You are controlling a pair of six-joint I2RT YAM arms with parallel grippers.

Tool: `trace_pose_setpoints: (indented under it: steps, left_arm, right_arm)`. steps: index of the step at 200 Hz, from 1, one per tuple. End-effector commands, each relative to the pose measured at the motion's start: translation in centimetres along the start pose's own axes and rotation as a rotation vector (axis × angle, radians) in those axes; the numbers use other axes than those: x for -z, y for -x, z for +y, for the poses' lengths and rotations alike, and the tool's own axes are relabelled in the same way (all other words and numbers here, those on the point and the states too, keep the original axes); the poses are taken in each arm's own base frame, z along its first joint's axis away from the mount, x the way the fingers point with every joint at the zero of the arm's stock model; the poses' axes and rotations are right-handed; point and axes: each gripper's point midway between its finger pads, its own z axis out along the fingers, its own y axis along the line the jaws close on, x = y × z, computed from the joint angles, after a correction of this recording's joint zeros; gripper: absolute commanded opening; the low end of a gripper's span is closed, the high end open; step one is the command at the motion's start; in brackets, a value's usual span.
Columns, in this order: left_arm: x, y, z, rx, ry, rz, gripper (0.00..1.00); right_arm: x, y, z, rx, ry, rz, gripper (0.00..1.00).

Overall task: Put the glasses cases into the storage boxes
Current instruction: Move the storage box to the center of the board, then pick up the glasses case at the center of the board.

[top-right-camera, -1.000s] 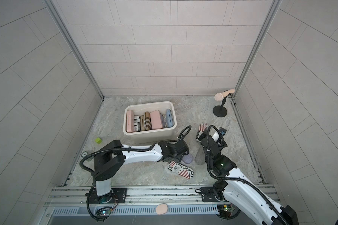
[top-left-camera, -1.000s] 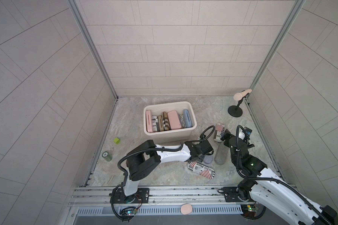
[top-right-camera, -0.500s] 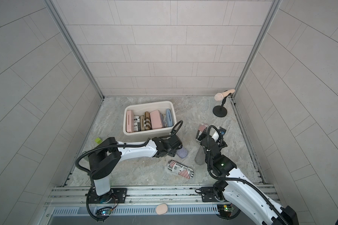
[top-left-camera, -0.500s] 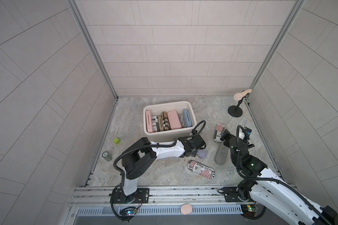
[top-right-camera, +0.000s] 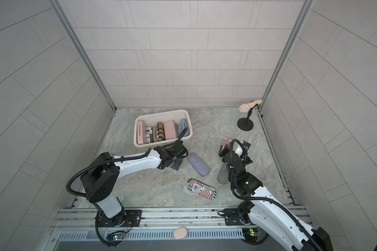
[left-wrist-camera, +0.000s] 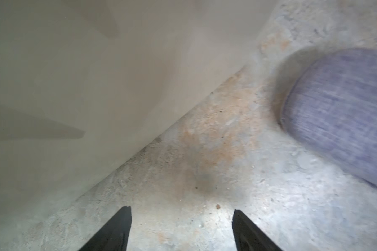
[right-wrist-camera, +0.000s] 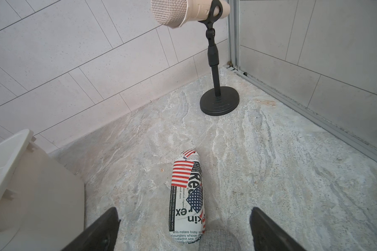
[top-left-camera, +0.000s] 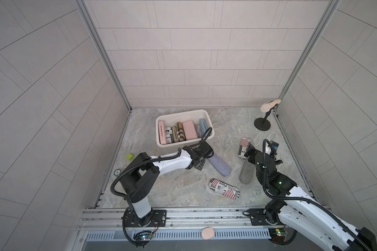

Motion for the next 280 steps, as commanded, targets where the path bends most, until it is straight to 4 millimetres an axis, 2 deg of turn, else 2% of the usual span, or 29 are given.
trace_pose_setpoints:
  steps: [1,30,61,87,109,114,131,144,156,190,208,229,255,269,280]
  left_arm:
    - [1.8,3.9,3.4,0.098,0.073,-0.124,0.78]
    - [2.1,5.1,2.6,0.085,0.030,-0.125,0.79]
    - [3.0,5.3,-1.0,0.060,-0.079,-0.123,0.79]
    - [5.6,5.7,-3.3,0.056,-0.137,-0.181,0.80]
    - [8.0,6.3,-3.4,0.098,-0.191,-0.235,0.80]
    - [8.6,6.4,-3.3,0.104,-0.206,-0.245,0.80]
    - [10.8,6.9,-2.8,0.134,-0.249,-0.288,0.80]
    - [12.6,7.7,-1.1,0.200,-0.224,-0.357,0.80]
    - [14.3,8.5,0.9,0.266,-0.233,-0.395,0.82]
    - [17.4,10.6,8.8,0.588,-0.314,-0.444,0.83]
    - [19.2,11.2,13.1,0.690,-0.262,-0.507,0.86]
    - [20.7,11.4,17.5,0.771,-0.205,-0.571,0.90]
    - [20.4,10.4,21.8,0.843,-0.126,-0.598,0.93]
    - [19.2,9.7,23.0,0.872,-0.127,-0.588,0.94]
    - [18.1,9.5,23.0,0.890,-0.187,-0.556,0.94]
  right_arm:
    - [-0.1,-0.2,-0.3,-0.005,-0.007,-0.003,0.95]
    - [-0.2,-0.3,0.1,0.010,0.006,0.003,0.95]
    - [-0.6,-0.8,1.5,0.058,0.050,0.042,0.95]
    - [-1.6,-2.2,4.1,0.180,0.114,0.139,0.94]
    - [-2.1,-3.7,6.2,0.293,0.152,0.245,0.93]
    - [-1.9,-2.7,7.5,0.301,0.179,0.250,0.93]
    - [-1.3,-3.0,9.5,0.396,0.246,0.340,0.93]
    - [-0.5,-3.7,10.5,0.471,0.290,0.440,0.94]
    - [0.1,-5.4,10.6,0.535,0.321,0.544,0.94]
    - [1.6,-9.0,9.5,0.671,0.361,0.711,0.96]
    - [2.0,-10.5,9.7,0.701,0.389,0.783,0.97]
    - [1.5,-12.2,10.1,0.769,0.369,0.834,0.97]
    - [1.2,-14.6,10.9,0.852,0.373,0.894,0.97]
    - [0.8,-15.8,11.3,0.858,0.378,0.922,0.98]
    - [0.5,-16.7,11.7,0.853,0.385,0.948,0.98]
